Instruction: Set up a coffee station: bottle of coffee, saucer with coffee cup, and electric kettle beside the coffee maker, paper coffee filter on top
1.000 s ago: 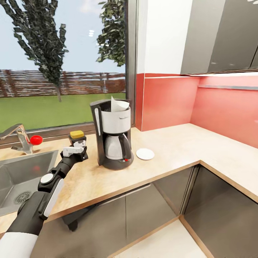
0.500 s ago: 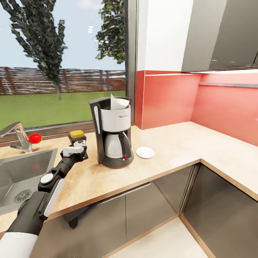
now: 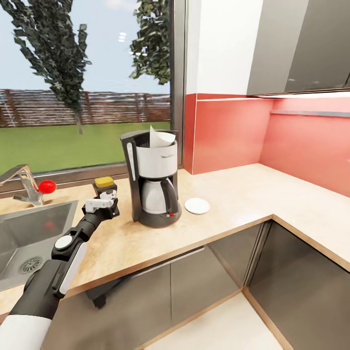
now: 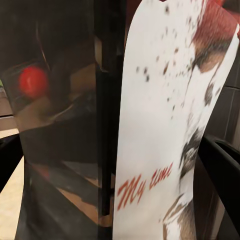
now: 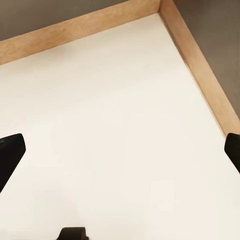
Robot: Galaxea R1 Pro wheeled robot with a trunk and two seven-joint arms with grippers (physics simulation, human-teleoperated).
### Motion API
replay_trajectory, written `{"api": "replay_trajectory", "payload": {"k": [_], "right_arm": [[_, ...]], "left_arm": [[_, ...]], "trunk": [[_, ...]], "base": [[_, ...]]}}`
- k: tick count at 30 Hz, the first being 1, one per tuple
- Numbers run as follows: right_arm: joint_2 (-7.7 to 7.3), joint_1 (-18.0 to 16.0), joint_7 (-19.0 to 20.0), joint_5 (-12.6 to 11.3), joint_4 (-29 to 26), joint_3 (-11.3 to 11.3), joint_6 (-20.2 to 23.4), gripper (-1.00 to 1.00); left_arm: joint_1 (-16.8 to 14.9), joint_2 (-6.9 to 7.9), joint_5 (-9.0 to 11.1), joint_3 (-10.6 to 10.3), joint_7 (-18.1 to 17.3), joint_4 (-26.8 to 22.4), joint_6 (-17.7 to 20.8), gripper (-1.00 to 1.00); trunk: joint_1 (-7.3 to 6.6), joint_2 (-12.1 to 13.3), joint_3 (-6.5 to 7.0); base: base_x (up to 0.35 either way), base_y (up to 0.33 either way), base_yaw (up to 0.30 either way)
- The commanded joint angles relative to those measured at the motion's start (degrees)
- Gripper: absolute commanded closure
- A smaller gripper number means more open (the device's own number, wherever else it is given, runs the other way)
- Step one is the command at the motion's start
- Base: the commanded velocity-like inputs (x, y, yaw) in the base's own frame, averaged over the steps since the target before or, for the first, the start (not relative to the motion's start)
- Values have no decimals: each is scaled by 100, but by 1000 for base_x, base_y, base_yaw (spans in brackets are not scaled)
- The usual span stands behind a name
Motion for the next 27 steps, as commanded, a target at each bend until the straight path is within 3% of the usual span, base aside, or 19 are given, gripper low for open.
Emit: {"api": "replay_trajectory", "payload": {"k": [1, 12, 27], "right_arm": [[3, -3, 54, -22, 4, -29, -13, -100], [3, -4, 54, -22, 5, -29, -19, -100], [3, -3, 52, -22, 5, -29, -19, -100]], "left_arm": [[-3, 3, 61, -3, -8, -7, 34, 100], [-3, 3, 61, -3, -8, -4, 36, 100], [-3, 4, 61, -3, -8, 1, 42, 100]], "trunk": [[0, -4, -9], [219, -405, -195], [219, -405, -274]], "base": [[0, 0, 0], [0, 0, 0], [0, 0, 0]]}}
